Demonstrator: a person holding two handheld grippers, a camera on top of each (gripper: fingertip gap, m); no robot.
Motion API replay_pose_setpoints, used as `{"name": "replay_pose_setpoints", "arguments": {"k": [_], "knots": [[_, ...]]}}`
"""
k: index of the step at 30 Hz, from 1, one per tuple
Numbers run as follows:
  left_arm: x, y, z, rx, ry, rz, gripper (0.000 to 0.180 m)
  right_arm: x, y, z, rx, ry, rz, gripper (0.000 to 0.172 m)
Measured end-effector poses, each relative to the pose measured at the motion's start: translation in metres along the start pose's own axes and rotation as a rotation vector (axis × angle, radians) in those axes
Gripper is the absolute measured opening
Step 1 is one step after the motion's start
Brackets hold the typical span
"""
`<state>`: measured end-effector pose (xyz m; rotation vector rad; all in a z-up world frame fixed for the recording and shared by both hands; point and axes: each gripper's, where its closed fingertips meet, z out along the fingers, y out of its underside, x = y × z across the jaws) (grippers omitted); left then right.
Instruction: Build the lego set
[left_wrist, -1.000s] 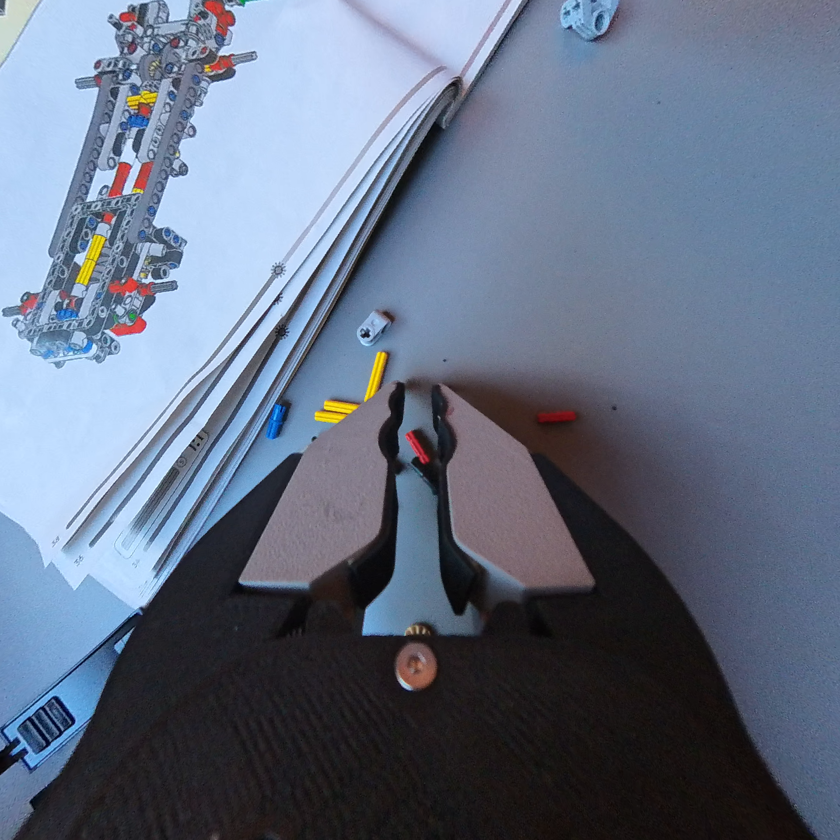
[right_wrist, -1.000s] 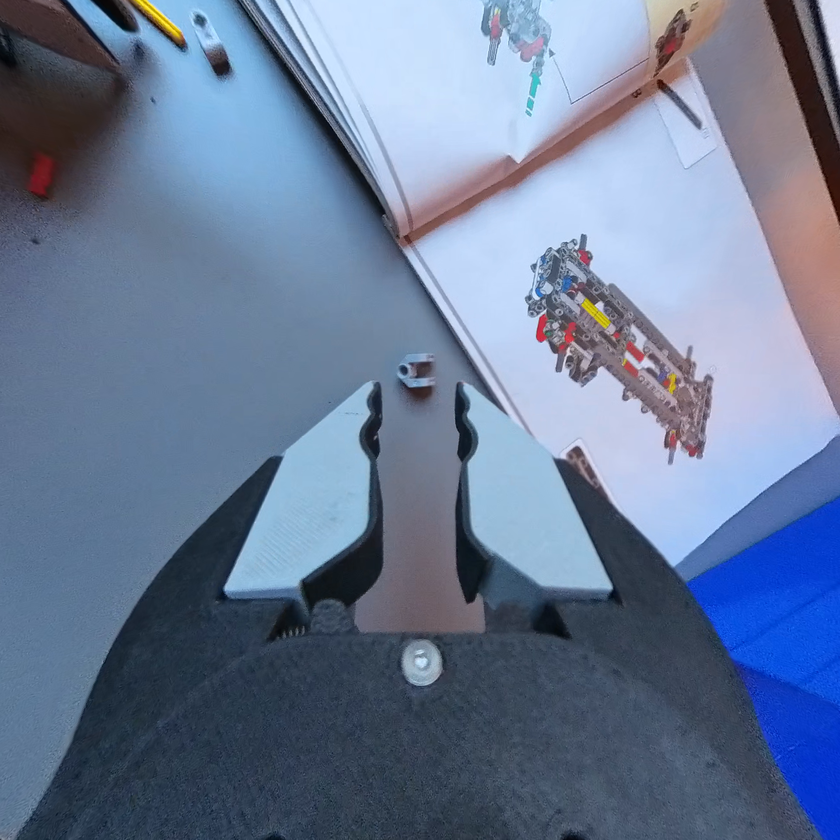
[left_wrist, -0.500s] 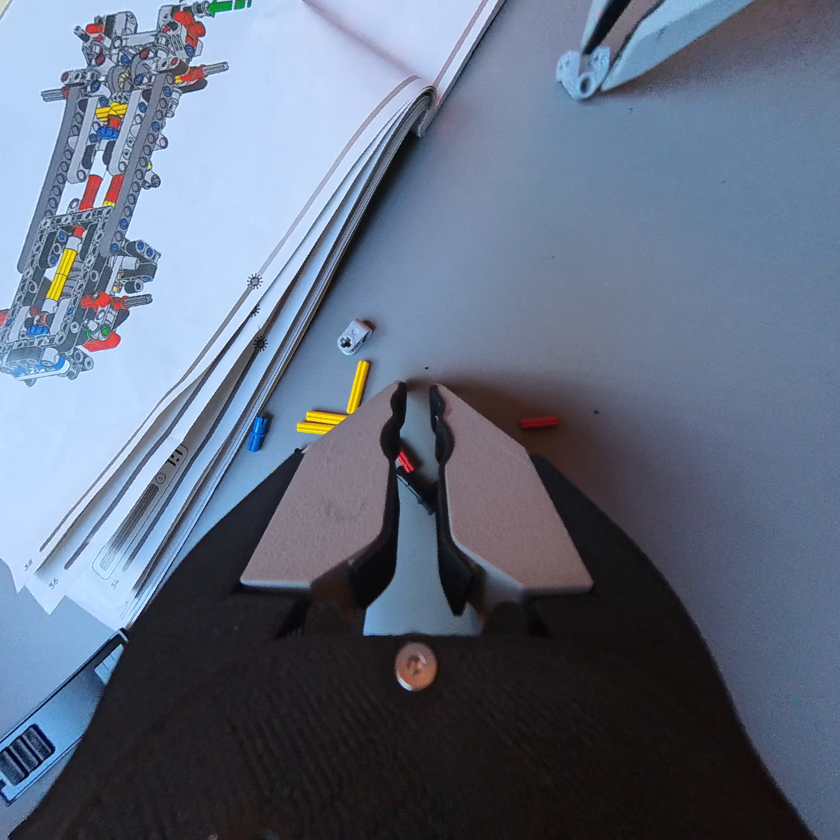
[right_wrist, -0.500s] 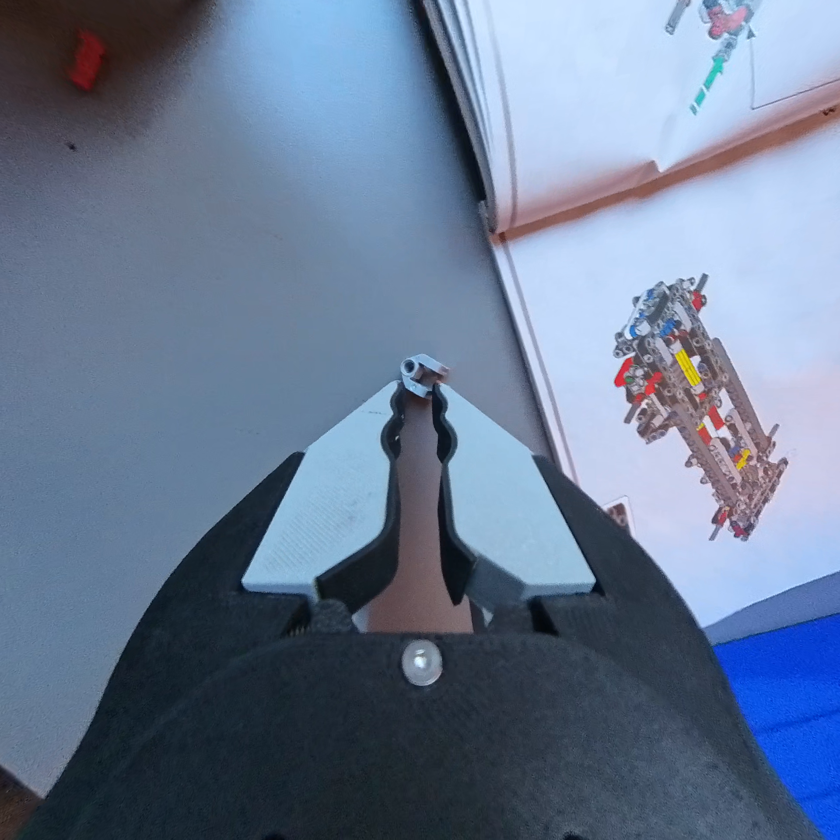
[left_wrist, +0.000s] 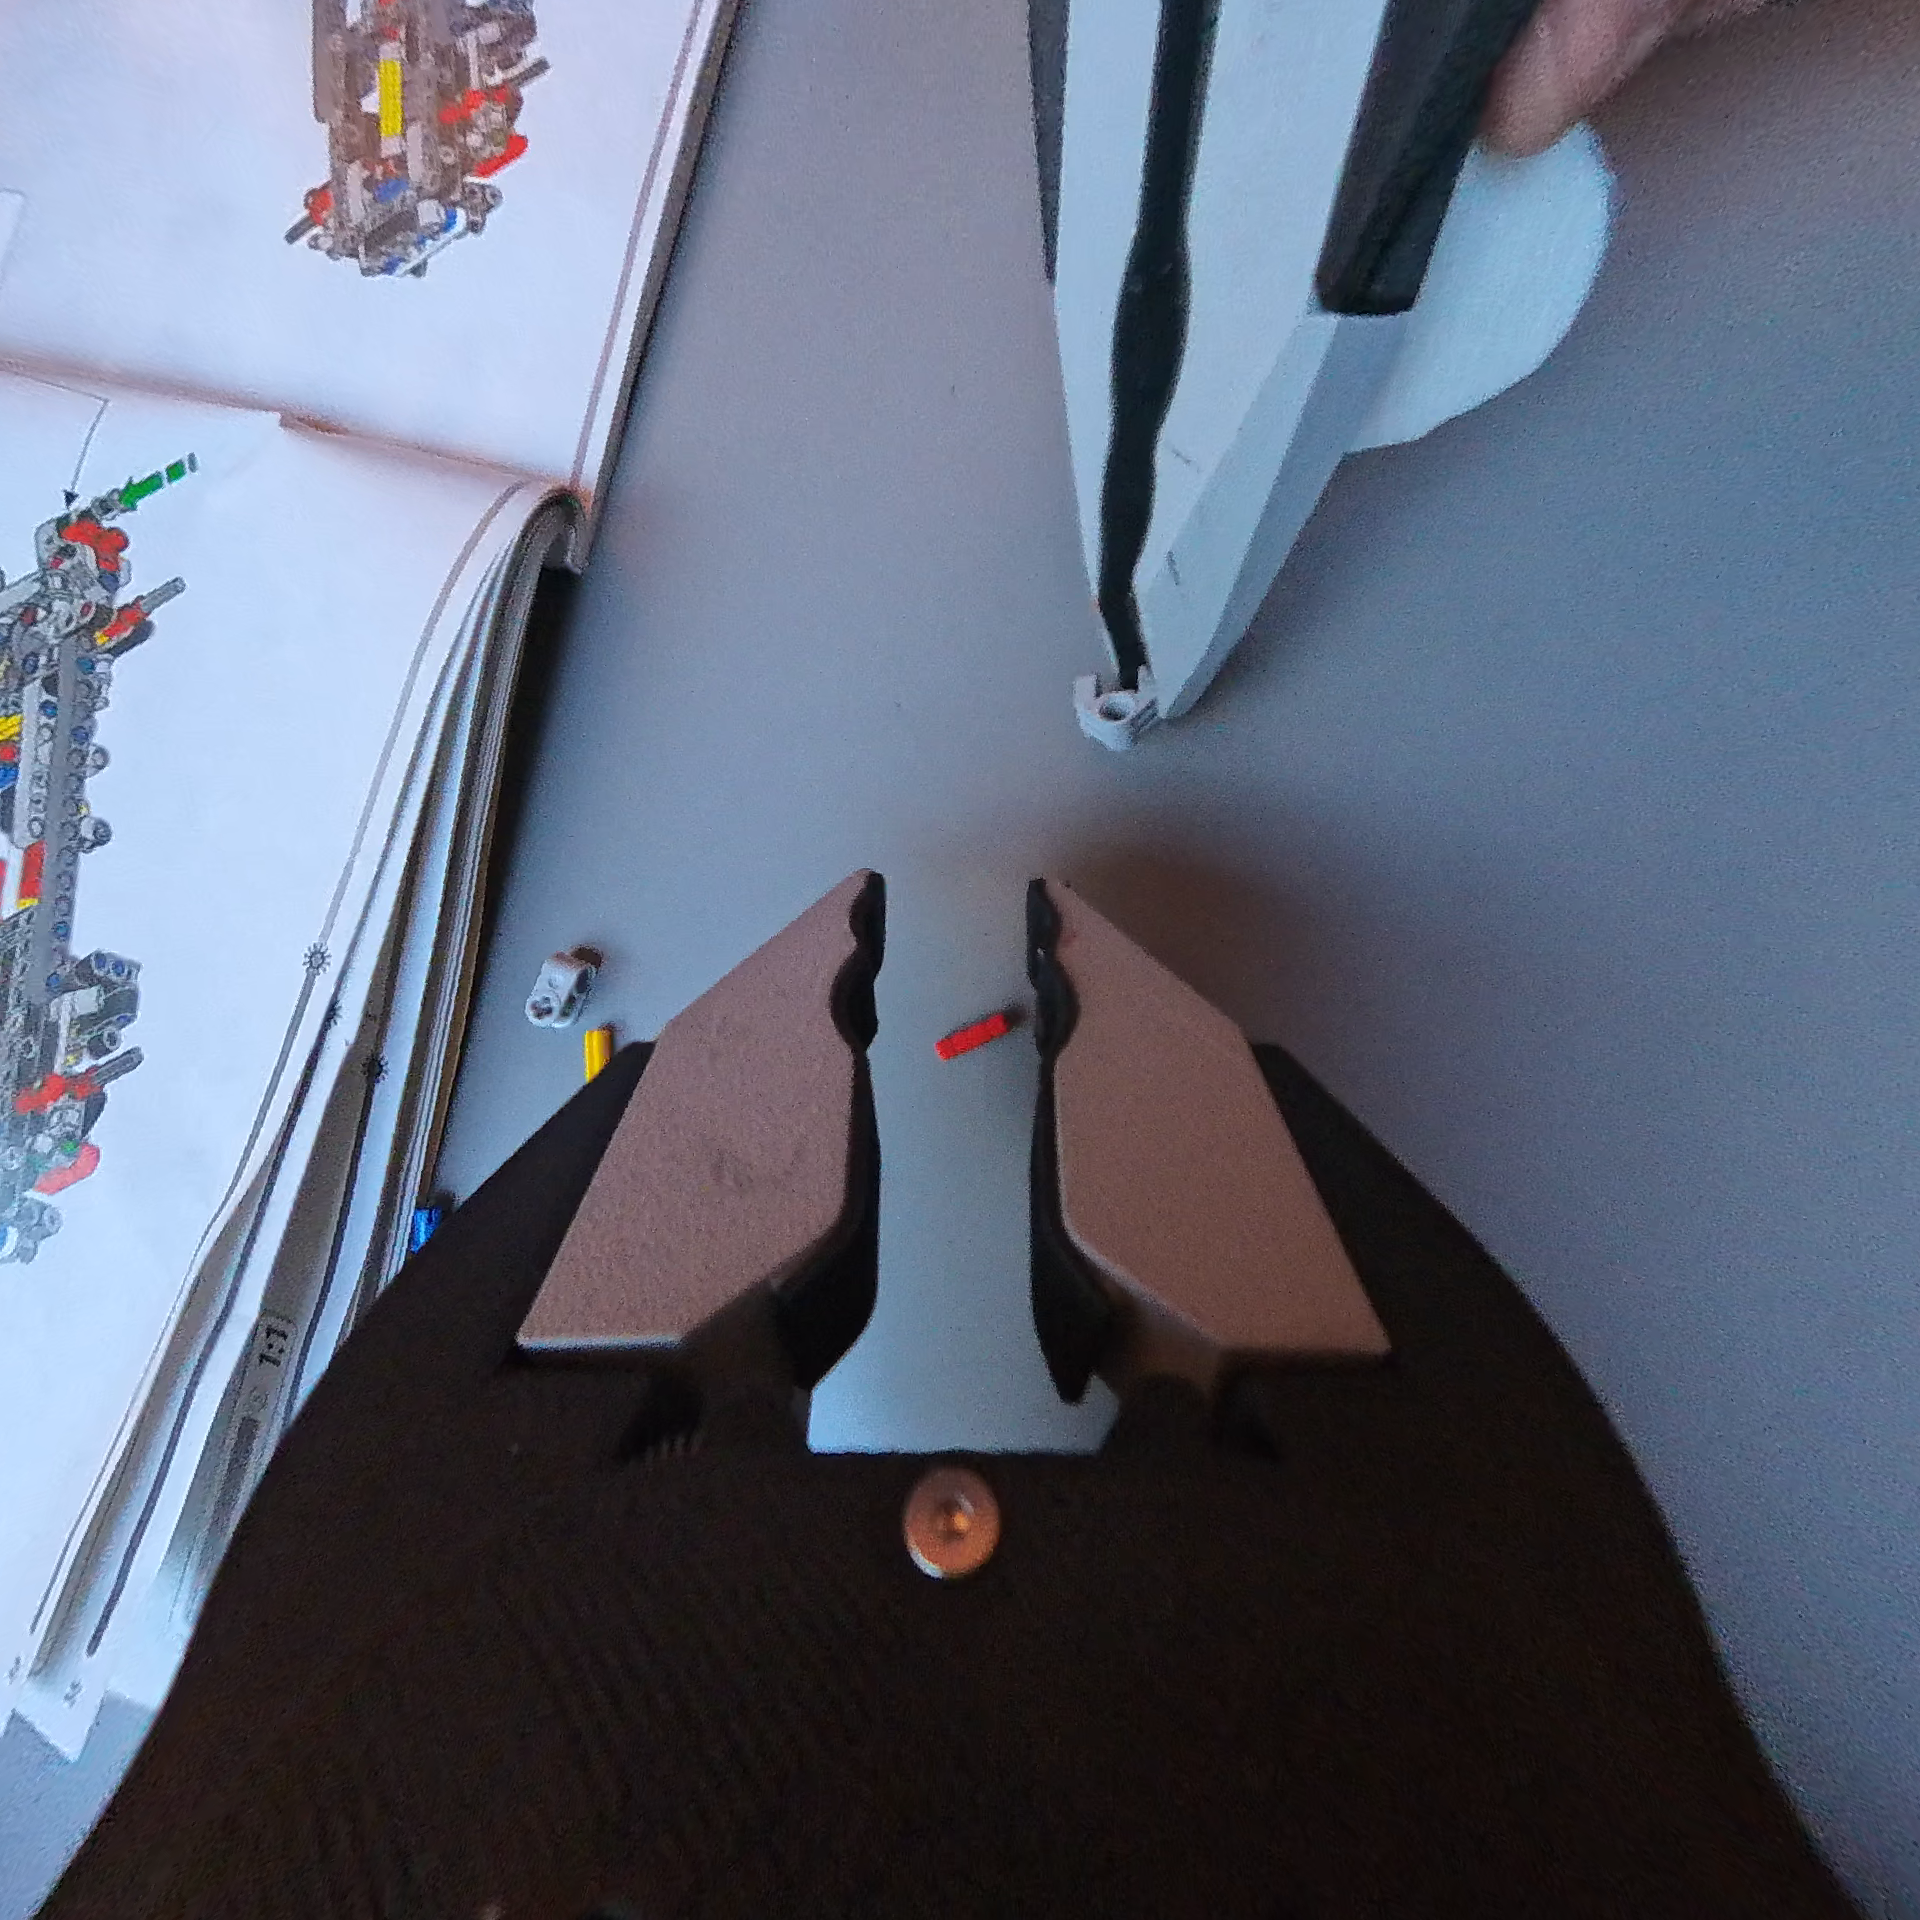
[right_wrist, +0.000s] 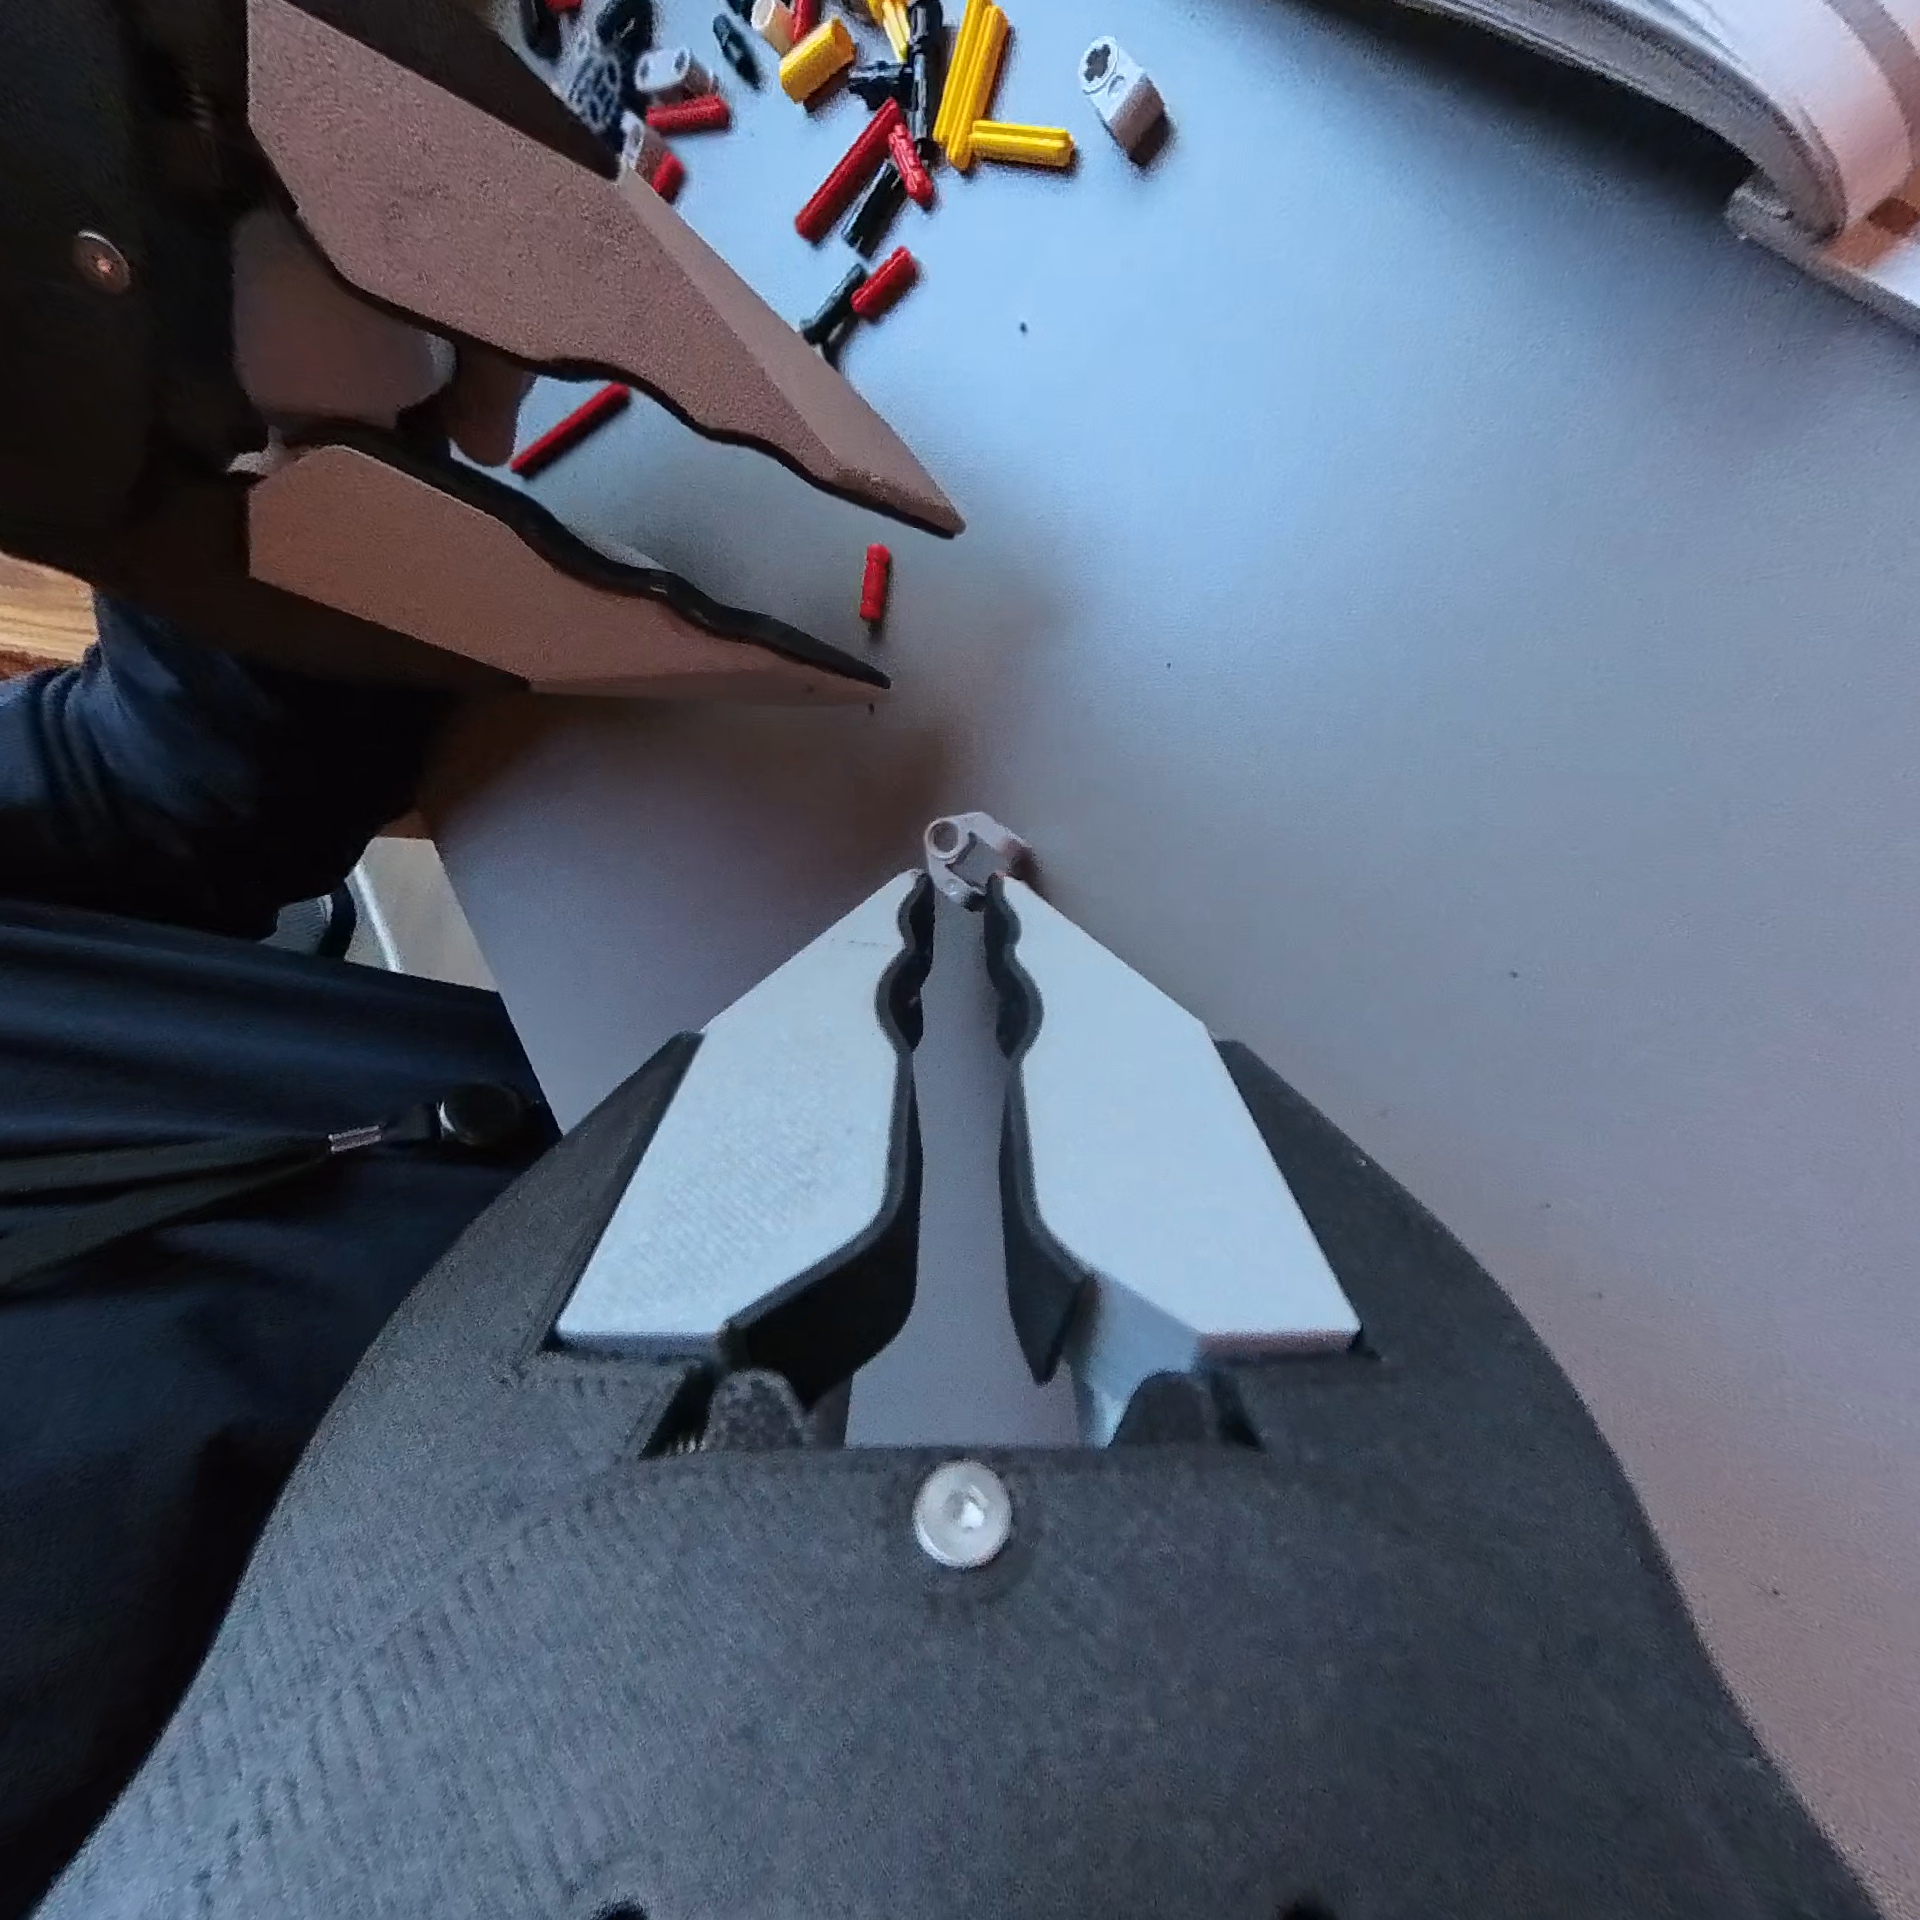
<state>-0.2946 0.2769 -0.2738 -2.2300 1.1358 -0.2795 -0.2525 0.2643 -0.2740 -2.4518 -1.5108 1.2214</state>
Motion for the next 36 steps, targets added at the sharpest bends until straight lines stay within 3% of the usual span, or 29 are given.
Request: {"name": "replay_pose_setpoints", "arguments": {"k": [5,12,36], "knots": [[-0.016,0.017,0.003,-0.082,-0.069,-0.046,0.018,-0.001,0.0,0.005,0.027,0.1,-0.039,0.007],[-0.028,0.023,0.002,-0.087,-0.088,-0.154,0.013,0.003,0.0,0.005,0.034,0.269,-0.111,0.007],[-0.028,0.023,0.002,-0.082,-0.081,-0.158,0.012,0.0,0.015,-0.004,0.061,0.295,-0.193,0.016]]}}
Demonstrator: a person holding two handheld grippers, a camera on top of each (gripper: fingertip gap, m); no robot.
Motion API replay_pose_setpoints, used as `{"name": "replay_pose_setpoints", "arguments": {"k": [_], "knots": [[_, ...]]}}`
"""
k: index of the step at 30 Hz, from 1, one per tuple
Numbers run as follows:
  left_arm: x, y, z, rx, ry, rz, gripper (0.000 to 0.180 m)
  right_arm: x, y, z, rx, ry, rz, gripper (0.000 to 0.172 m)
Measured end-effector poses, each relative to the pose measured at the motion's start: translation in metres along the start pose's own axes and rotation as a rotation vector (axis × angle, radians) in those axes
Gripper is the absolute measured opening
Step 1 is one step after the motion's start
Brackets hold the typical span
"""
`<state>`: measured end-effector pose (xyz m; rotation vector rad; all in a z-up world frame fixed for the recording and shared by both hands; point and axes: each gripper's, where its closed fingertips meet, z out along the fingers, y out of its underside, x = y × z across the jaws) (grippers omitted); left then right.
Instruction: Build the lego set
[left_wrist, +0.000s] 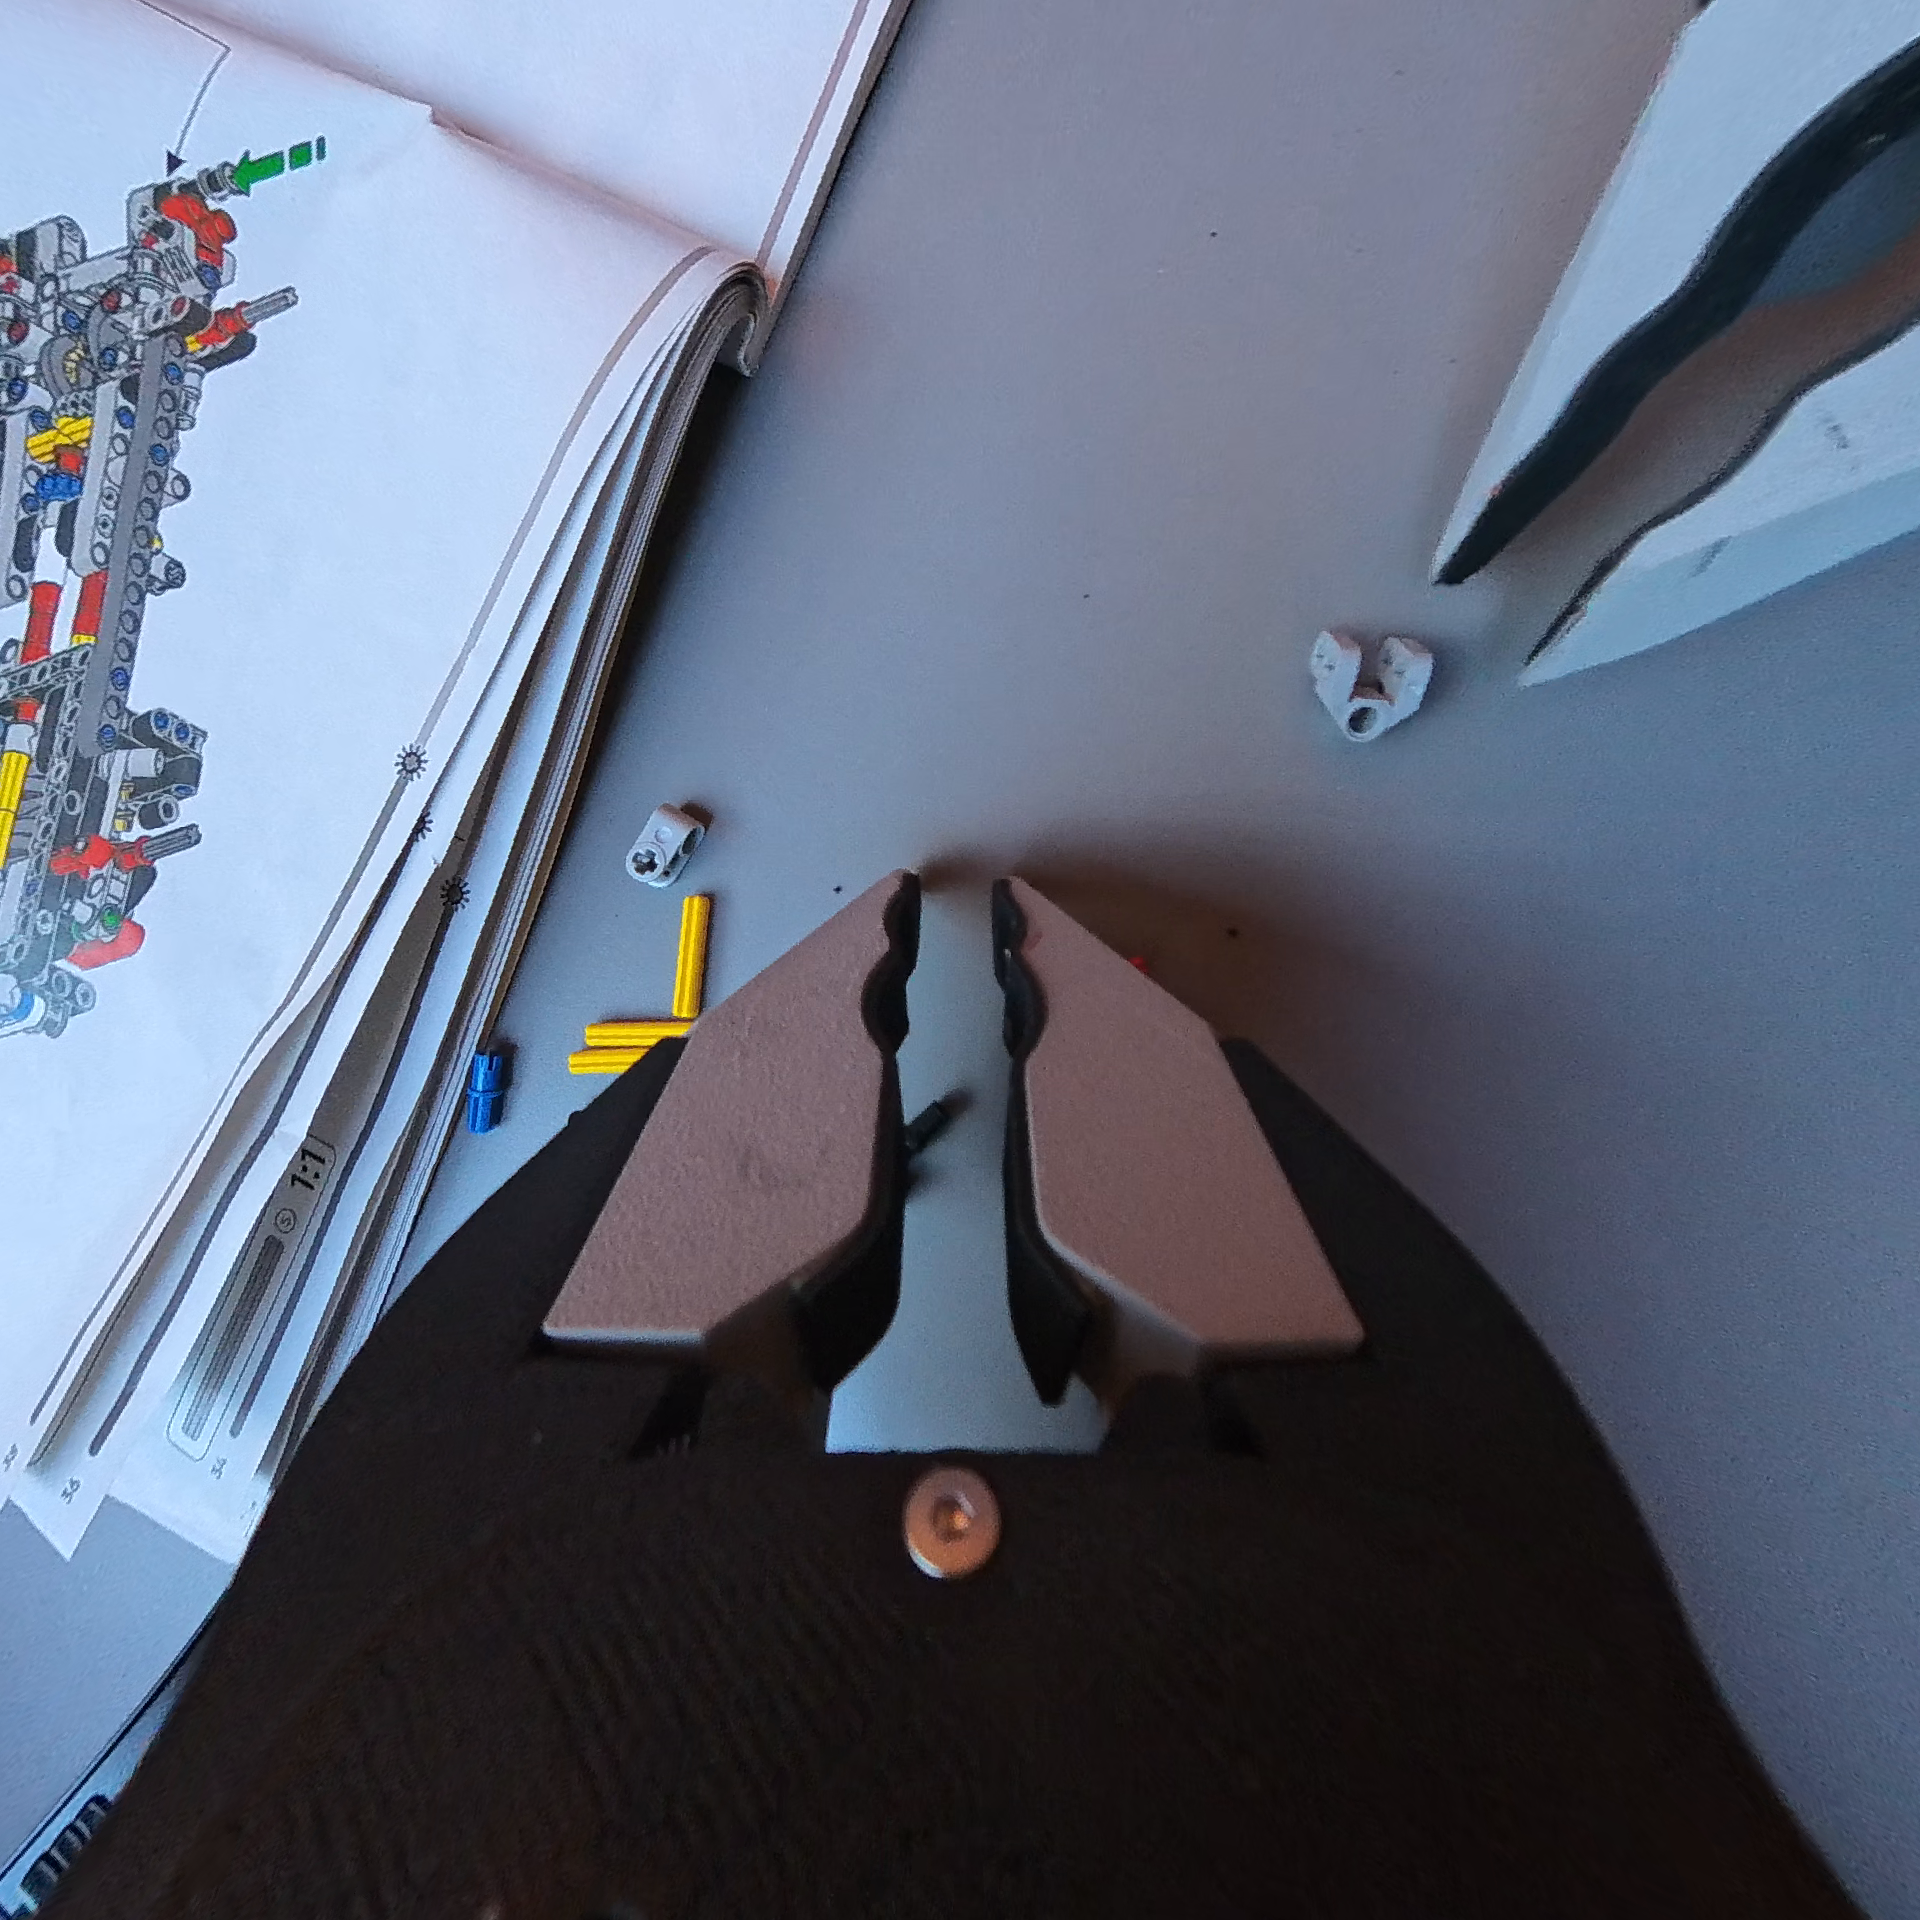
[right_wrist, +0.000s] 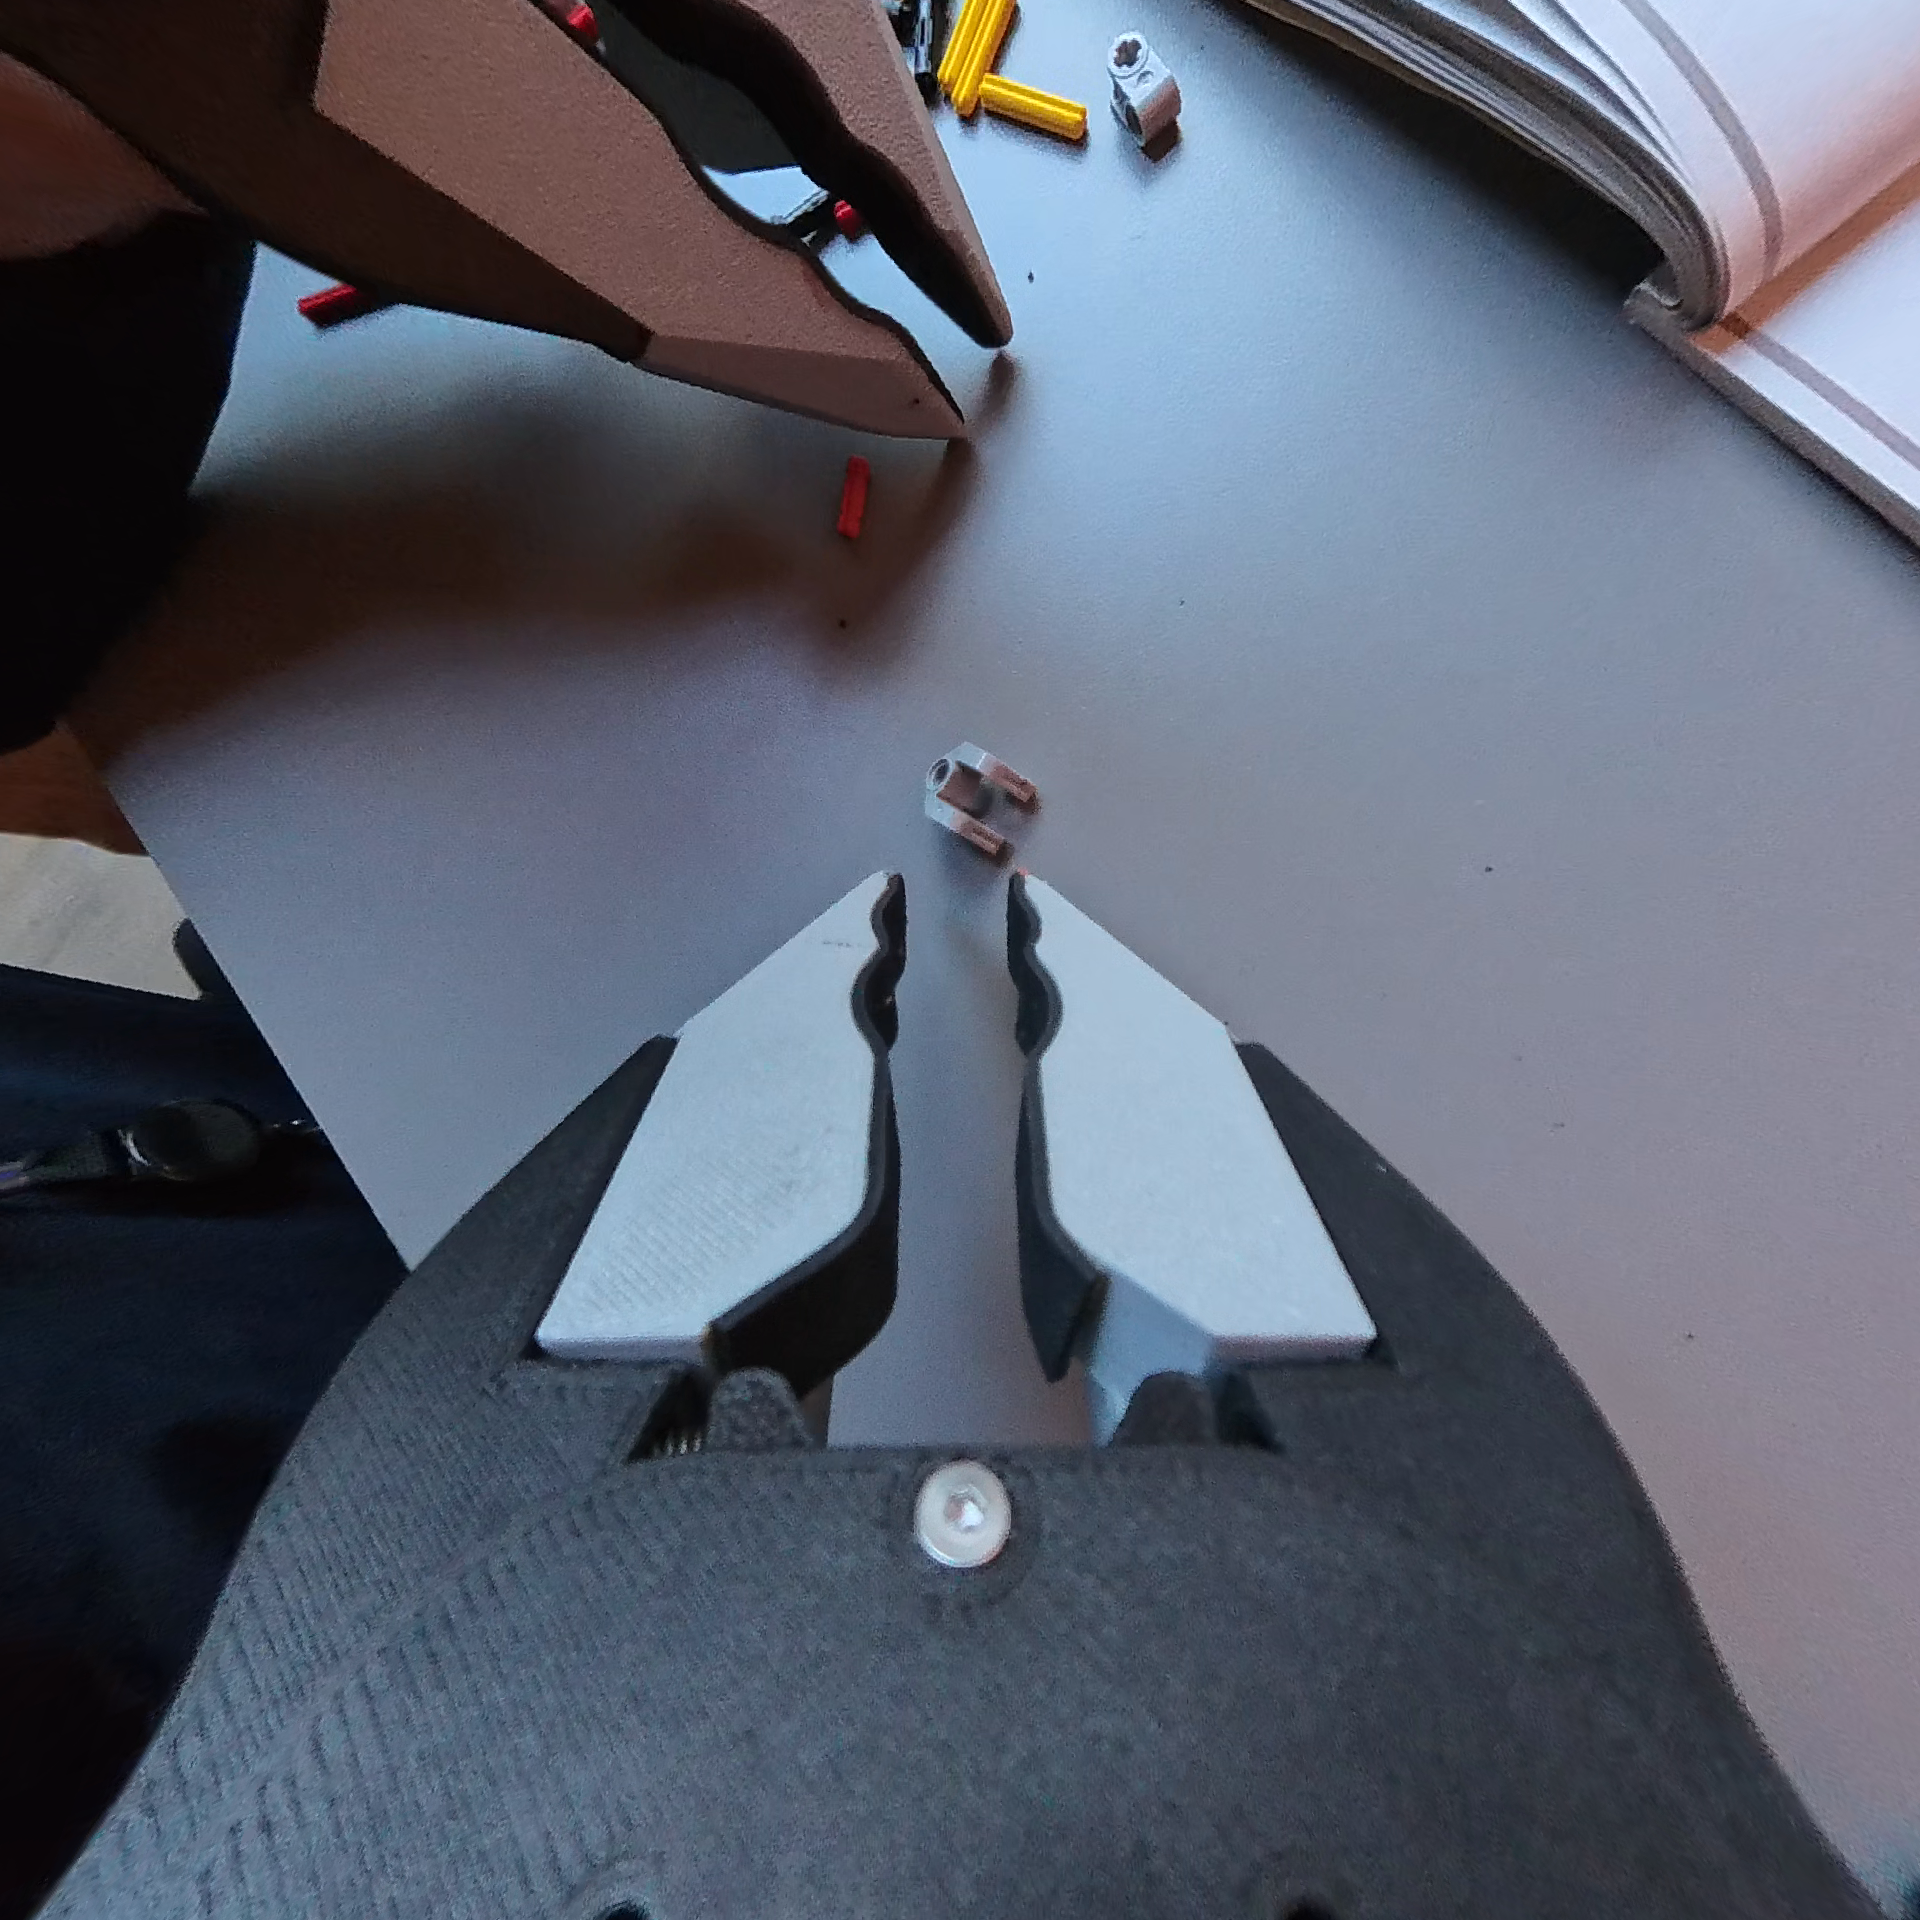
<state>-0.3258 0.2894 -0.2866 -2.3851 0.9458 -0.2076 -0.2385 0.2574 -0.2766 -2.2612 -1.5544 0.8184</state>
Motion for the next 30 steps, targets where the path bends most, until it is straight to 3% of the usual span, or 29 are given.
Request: {"name": "replay_pose_setpoints", "arguments": {"k": [11,16,30], "knots": [[0.001,0.0,0.0,-0.005,-0.004,0.008,0.01,0.005,-0.008,0.011,0.032,0.129,-0.31,0.011],[0.001,0.0,0.0,-0.006,-0.004,0.007,0.01,0.004,-0.007,0.016,0.041,0.114,-0.313,0.0],[0.002,-0.001,0.0,0.003,0.006,0.002,0.009,-0.004,-0.027,0.007,0.219,-0.028,-0.153,0.0]]}}
